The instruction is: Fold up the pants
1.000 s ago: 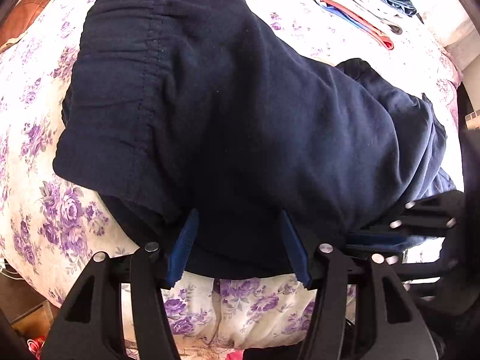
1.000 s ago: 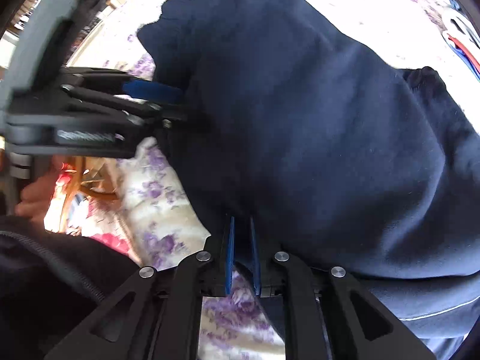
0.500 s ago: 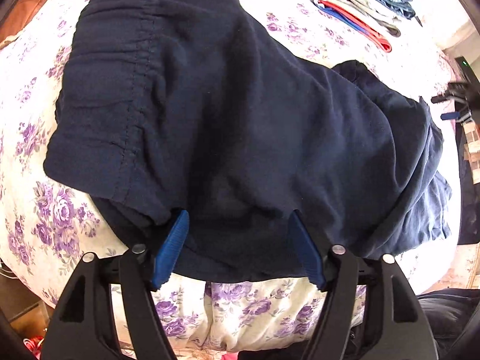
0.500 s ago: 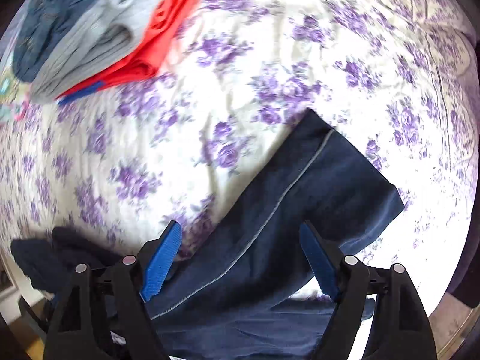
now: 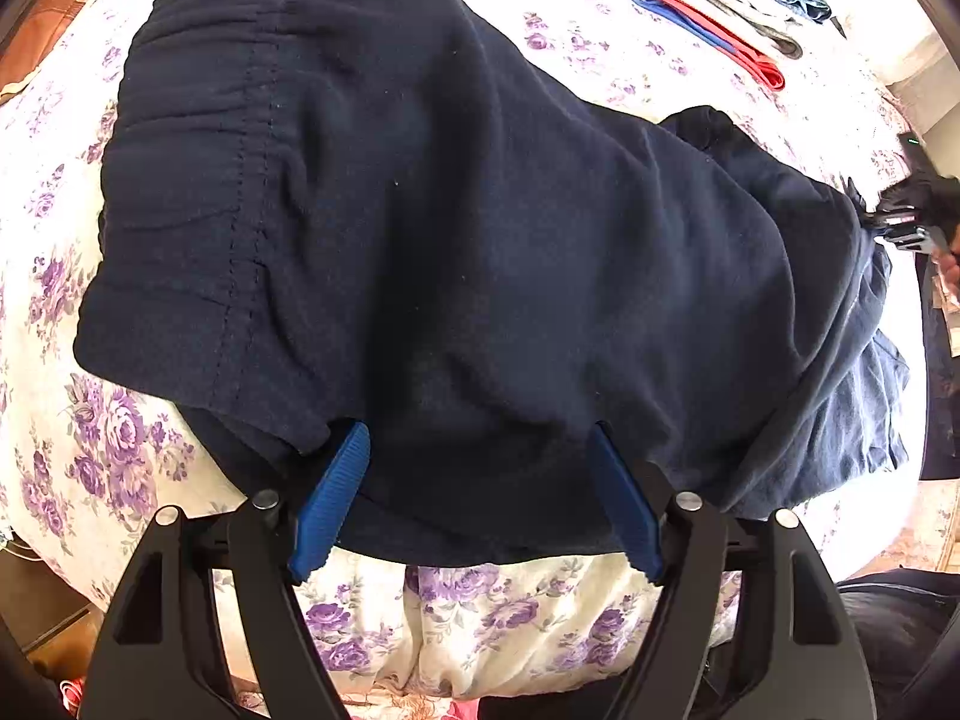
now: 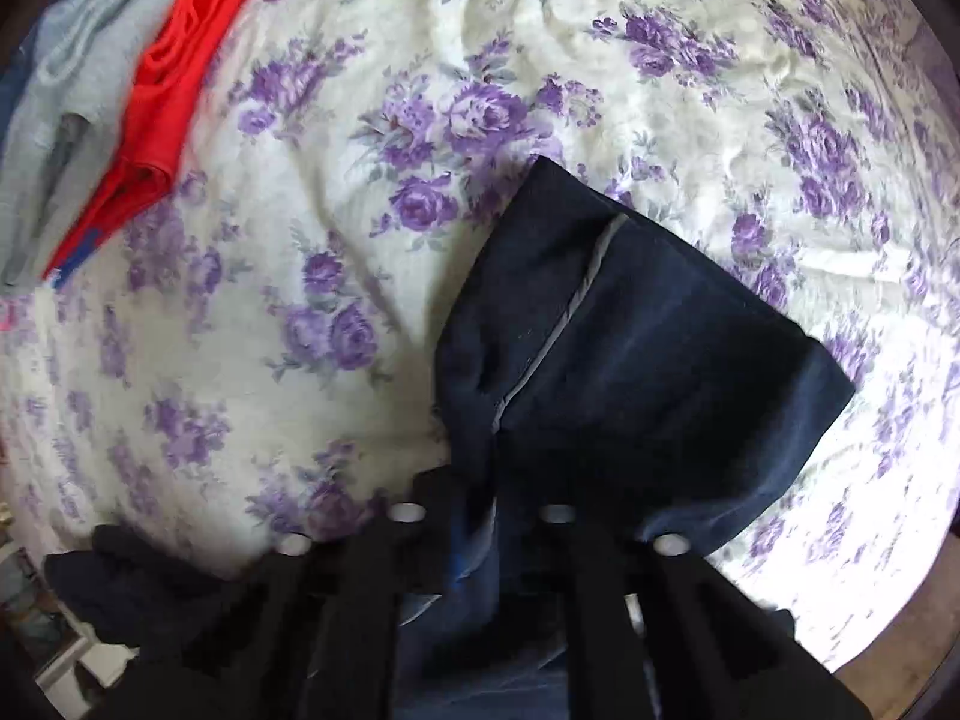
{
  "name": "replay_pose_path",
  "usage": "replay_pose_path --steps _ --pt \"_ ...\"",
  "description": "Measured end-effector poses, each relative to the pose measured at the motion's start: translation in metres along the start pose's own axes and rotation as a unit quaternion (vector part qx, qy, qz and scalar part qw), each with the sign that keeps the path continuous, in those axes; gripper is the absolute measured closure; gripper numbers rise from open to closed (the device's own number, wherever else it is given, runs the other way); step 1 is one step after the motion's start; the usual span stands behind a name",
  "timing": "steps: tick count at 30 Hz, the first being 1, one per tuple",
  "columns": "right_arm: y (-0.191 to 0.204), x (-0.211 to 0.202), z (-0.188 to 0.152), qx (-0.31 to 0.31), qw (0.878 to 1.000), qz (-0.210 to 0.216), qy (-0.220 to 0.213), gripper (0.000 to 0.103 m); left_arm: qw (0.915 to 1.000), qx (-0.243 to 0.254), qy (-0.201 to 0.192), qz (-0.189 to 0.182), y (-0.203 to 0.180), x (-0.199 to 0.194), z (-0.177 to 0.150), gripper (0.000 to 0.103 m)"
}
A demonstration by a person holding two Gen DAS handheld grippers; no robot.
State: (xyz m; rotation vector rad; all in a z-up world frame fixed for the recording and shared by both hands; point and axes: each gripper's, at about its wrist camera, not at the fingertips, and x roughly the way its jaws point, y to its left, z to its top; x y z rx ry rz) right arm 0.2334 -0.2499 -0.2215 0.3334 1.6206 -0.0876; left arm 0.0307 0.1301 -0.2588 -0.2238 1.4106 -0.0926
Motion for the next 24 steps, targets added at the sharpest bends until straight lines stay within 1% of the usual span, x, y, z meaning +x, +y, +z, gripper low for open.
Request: replay_pose_path --steps 3,5,7,8,10,12,15,16,18,19,20,21,22,23,24 --pt "-0.01 -0.04 -0.03 -0.014 0.998 0.043 -0.044 0.098 0.9998 0.01 0.011 0.013 -0.007 -0.003 0.006 0.032" --pt "-0.025 -0.065 -0.063 -0.017 0.994 0.073 -0.075 0.098 0.9993 0.031 0.005 0.021 -0.015 -0.01 0.012 0.043" --pt "-0.058 -0.086 -0.079 -0.016 0.99 0.096 -0.104 0.098 0.9986 0.05 -0.004 0.014 -0.026 -0.019 0.02 0.044" --pt "-0.079 -0.094 -0.079 -0.013 0.988 0.105 -0.115 0.098 0.9982 0.058 -0.012 0.012 -0.031 -0.024 0.024 0.044" --pt "-0.102 -0.097 -0.1 0.007 0.984 0.12 -0.129 0.098 0.9965 0.08 -0.024 -0.001 -0.047 -0.03 0.033 0.044" --pt "-0.13 -0.092 -0.126 0.032 0.982 0.128 -0.135 0.098 0.9941 0.107 -0.021 -0.006 -0.064 -0.027 0.042 0.044" --pt "-0.159 -0.076 -0.17 0.072 0.979 0.123 -0.147 0.098 0.991 0.132 0.007 -0.019 -0.085 -0.01 0.05 0.044" --pt "-0.166 -0.061 -0.185 0.086 0.978 0.119 -0.151 0.098 0.9896 0.139 0.02 -0.031 -0.09 -0.004 0.051 0.044" --pt "-0.186 -0.038 -0.206 0.125 0.973 0.12 -0.153 0.098 0.9863 0.149 0.047 -0.054 -0.101 0.009 0.05 0.044" --pt "-0.196 -0.025 -0.216 0.148 0.97 0.121 -0.148 0.098 0.9836 0.156 0.064 -0.065 -0.107 0.017 0.047 0.044" --pt "-0.206 -0.012 -0.225 0.171 0.968 0.121 -0.139 0.098 0.9813 0.162 0.078 -0.068 -0.111 0.024 0.044 0.044" --pt "-0.212 0.004 -0.234 0.191 0.965 0.125 -0.126 0.099 0.9795 0.171 0.09 -0.056 -0.117 0.033 0.041 0.044" --pt "-0.216 0.018 -0.24 0.204 0.963 0.132 -0.115 0.099 0.9775 0.184 0.095 -0.036 -0.123 0.041 0.038 0.044" --pt "-0.217 0.029 -0.246 0.208 0.963 0.132 -0.11 0.099 0.9759 0.195 0.094 -0.028 -0.127 0.043 0.036 0.04" --pt "-0.218 0.035 -0.248 0.21 0.962 0.132 -0.113 0.099 0.9748 0.2 0.094 -0.03 -0.13 0.044 0.037 0.037"
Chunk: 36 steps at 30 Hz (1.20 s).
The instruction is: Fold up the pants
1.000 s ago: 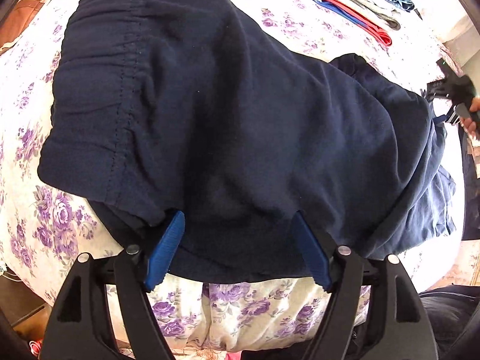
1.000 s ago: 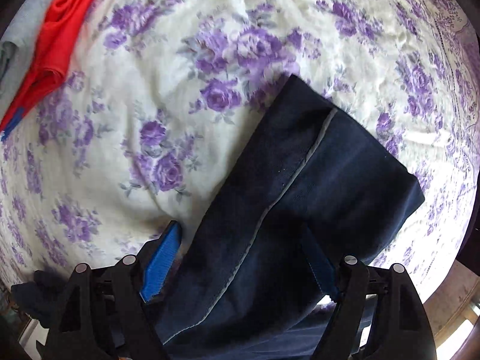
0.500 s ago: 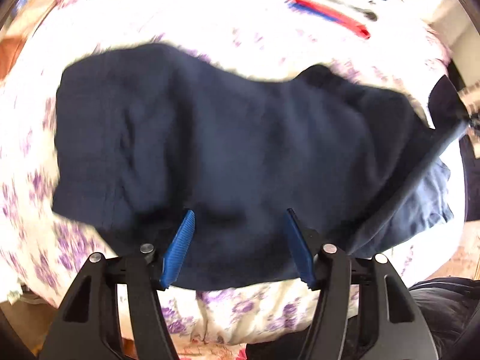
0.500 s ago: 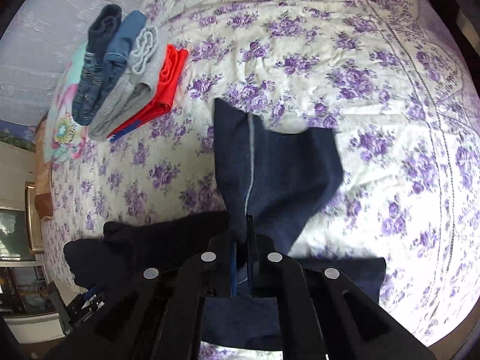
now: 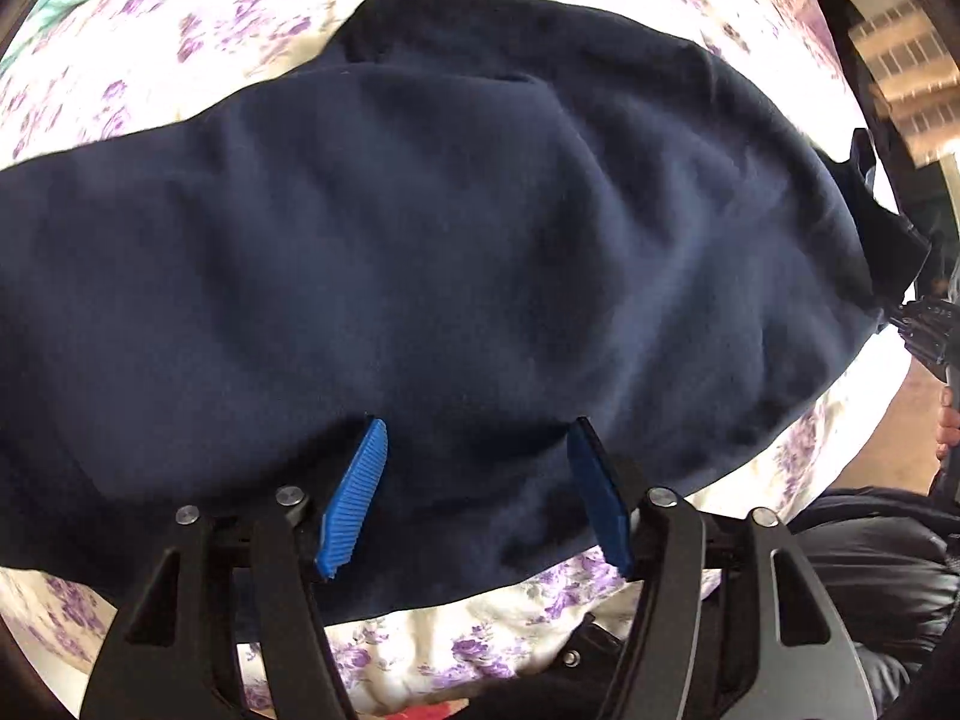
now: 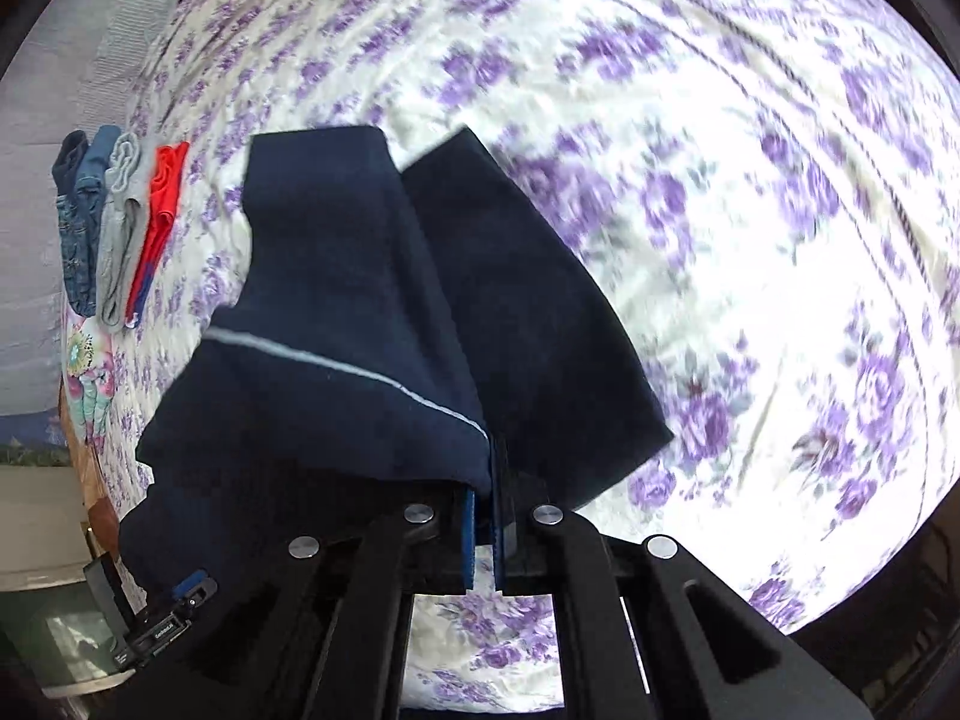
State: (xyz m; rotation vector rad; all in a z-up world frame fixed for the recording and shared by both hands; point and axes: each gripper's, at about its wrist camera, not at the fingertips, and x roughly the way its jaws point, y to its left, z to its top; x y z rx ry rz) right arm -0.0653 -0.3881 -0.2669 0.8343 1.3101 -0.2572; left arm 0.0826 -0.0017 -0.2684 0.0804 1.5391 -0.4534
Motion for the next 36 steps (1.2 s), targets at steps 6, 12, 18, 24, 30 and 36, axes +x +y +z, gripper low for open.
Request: replay_pose_path --steps 6,12,18,24,30,36 --pt "0.031 -0.013 -0.002 -0.104 0.993 -0.054 -0.029 0.086 0.9998 0.009 0.001 0.016 -0.01 -0.006 0.008 0.036" --pt "0.082 -0.02 -0.018 -0.242 0.957 -0.13 -0.09 0.06 0.9997 0.009 -0.016 0.015 -0.013 -0.019 0.016 0.036" --pt "0.128 -0.002 -0.036 -0.383 0.883 -0.243 -0.124 0.055 0.9986 0.044 -0.028 0.013 -0.039 -0.026 0.029 0.036" --pt "0.162 0.021 -0.064 -0.522 0.776 -0.332 -0.124 0.043 0.998 0.063 0.001 0.006 -0.062 -0.002 0.02 0.036" --pt "0.174 0.044 -0.059 -0.548 0.762 -0.331 -0.094 0.093 0.9982 0.06 0.004 0.006 -0.07 0.007 0.028 0.035" --pt "0.116 -0.071 -0.003 -0.312 0.928 -0.143 -0.145 0.093 0.999 0.042 0.001 -0.011 -0.049 0.0 0.027 0.036"
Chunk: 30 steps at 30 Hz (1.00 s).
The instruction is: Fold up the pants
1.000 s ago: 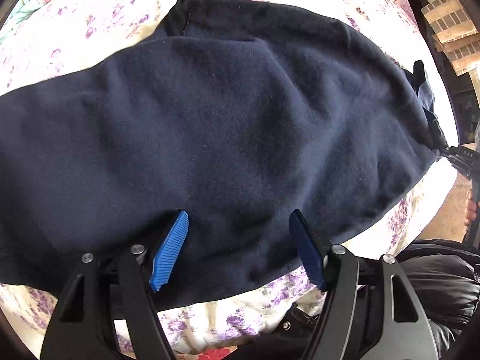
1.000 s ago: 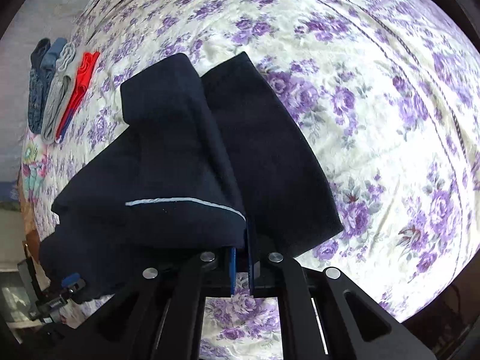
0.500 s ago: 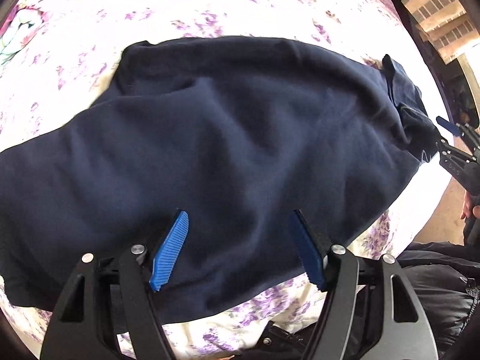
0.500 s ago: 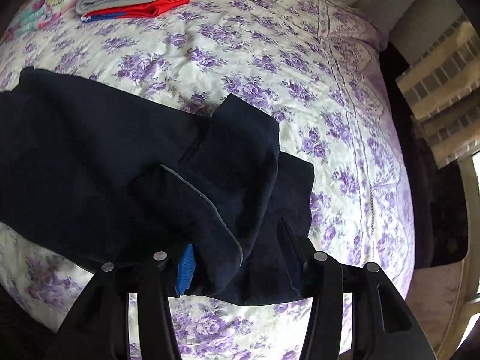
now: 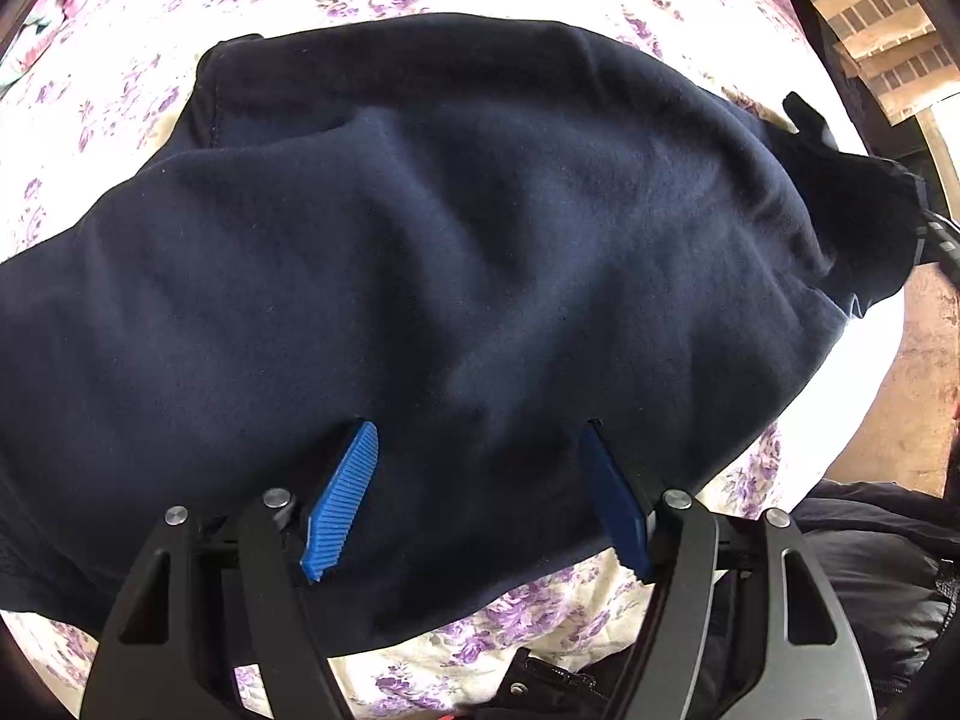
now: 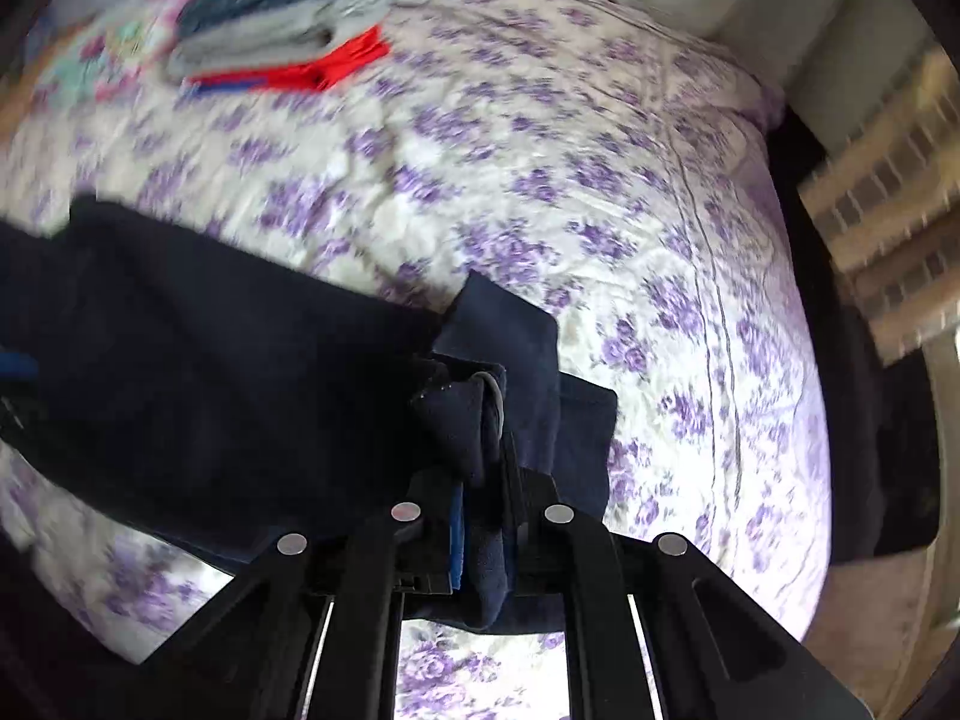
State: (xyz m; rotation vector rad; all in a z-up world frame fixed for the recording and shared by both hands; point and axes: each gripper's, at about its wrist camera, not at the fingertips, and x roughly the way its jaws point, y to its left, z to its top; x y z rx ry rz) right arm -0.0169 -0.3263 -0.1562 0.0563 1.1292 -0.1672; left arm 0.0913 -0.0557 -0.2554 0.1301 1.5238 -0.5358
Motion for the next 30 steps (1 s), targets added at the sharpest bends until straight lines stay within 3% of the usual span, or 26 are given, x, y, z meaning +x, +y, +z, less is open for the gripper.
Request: replay_pose_path --steps 3,6,8,10,13,15,17,20,22,24,26,28,30 --pt "-0.068 -0.01 -0.013 0.14 0.989 0.048 -0.001 0.094 1.0 -0.003 0.0 -0.003 0.006 -0.004 -0.002 0.036" --pt "-0.114 0.015 -0.045 0.24 0.968 0.067 0.038 0.094 1.0 -0.004 0.001 -0.007 0.023 -0.008 -0.007 0.036" --pt "-0.126 0.044 -0.069 0.291 0.95 0.085 0.07 0.094 0.9999 -0.003 0.004 -0.009 0.029 -0.009 -0.007 0.036" --pt "-0.125 0.073 -0.09 0.312 0.942 0.083 0.096 0.093 0.9999 0.001 0.009 -0.009 0.031 -0.009 -0.008 0.036" --pt "-0.121 0.084 -0.095 0.317 0.941 0.078 0.084 0.088 0.9998 0.015 0.015 -0.002 0.029 -0.006 -0.008 0.034" --pt "-0.119 0.079 -0.087 0.301 0.946 0.063 0.1 0.081 0.9995 0.025 0.018 0.0 0.027 -0.005 -0.01 0.031" --pt "-0.12 0.067 -0.074 0.274 0.954 0.02 0.115 0.053 0.9993 0.032 0.019 0.001 0.026 -0.006 -0.013 0.029" --pt "-0.106 0.028 -0.042 0.194 0.975 -0.077 0.081 0.053 0.9997 0.019 0.011 -0.014 0.034 -0.009 -0.02 0.029" --pt "-0.081 0.008 -0.011 0.139 0.985 -0.083 0.051 0.053 0.9998 -0.004 0.002 -0.021 0.047 -0.016 -0.025 0.031" --pt "-0.037 -0.001 0.021 0.081 0.996 -0.015 0.032 0.053 0.9995 -0.026 -0.016 -0.012 0.061 -0.029 -0.031 0.032" --pt "0.028 0.003 0.052 0.0 0.994 0.105 0.034 0.051 0.9979 -0.05 -0.041 -0.01 0.077 -0.047 -0.036 0.035" --pt "0.101 0.012 0.075 -0.084 0.973 0.21 0.046 0.051 0.9943 -0.08 -0.071 -0.005 0.096 -0.068 -0.041 0.035" --pt "0.179 0.02 0.089 -0.175 0.941 0.285 0.048 0.051 0.9895 -0.111 -0.091 0.01 0.116 -0.083 -0.045 0.035"
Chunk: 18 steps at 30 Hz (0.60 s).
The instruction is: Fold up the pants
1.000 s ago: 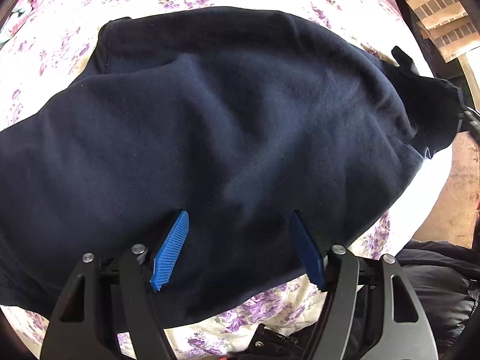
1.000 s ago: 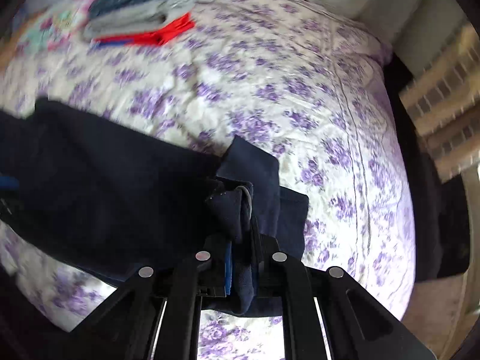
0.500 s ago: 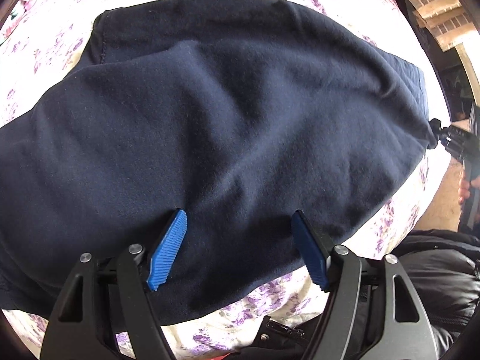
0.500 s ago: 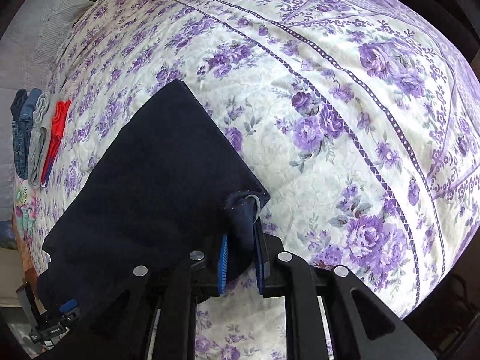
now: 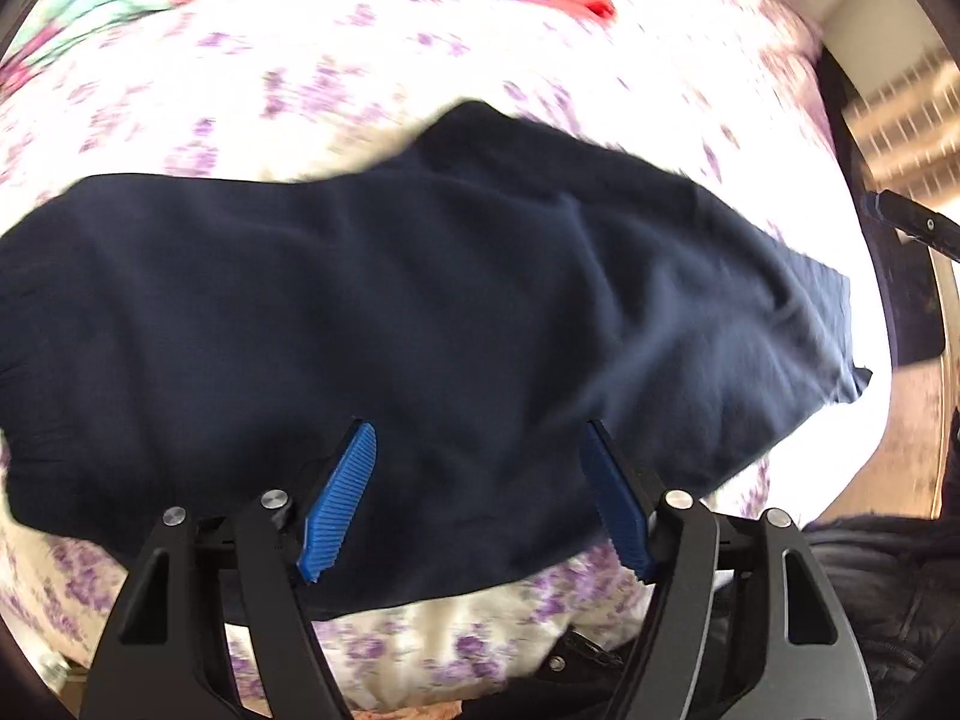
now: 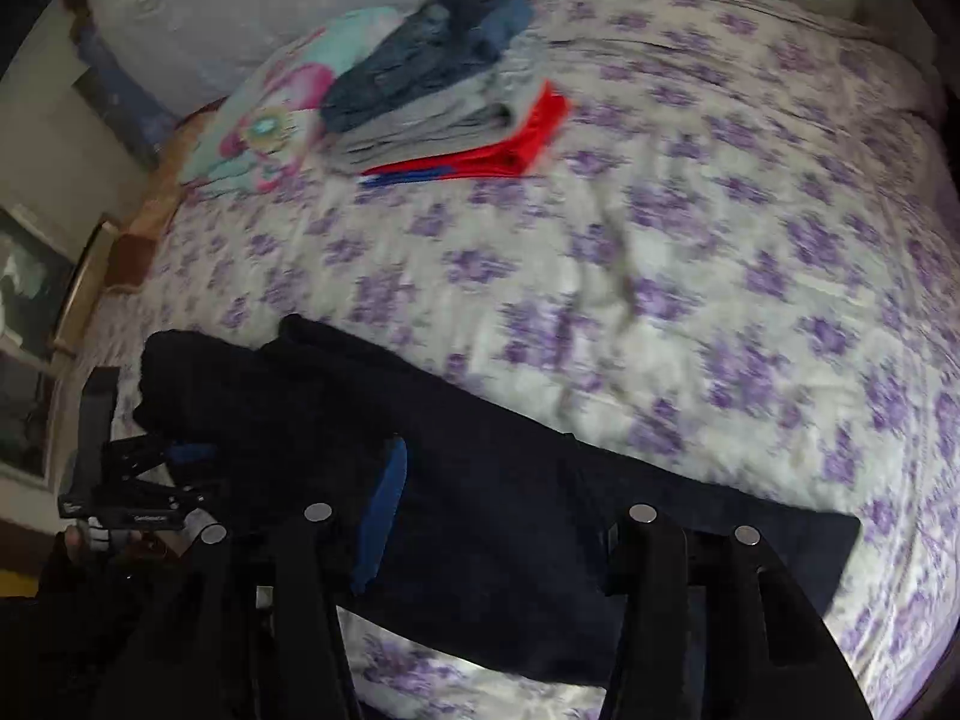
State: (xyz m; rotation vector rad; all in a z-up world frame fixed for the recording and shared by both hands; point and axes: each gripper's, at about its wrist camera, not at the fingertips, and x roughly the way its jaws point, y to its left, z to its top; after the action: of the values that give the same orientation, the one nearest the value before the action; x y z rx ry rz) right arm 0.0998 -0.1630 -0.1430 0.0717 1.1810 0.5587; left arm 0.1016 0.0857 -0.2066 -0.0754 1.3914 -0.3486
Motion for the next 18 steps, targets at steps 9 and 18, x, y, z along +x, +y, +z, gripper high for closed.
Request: replay_pose_path --steps 9,18 --pt "0.105 0.162 0.081 -0.199 0.971 0.037 0.129 0.054 0.9886 -0.147 -0.01 0.031 0.101 -0.024 -0.004 0.061" --pt "0.084 0.166 0.112 -0.122 0.985 0.084 0.085 0.098 0.9774 -0.201 -0.015 0.062 0.122 -0.035 -0.047 0.082"
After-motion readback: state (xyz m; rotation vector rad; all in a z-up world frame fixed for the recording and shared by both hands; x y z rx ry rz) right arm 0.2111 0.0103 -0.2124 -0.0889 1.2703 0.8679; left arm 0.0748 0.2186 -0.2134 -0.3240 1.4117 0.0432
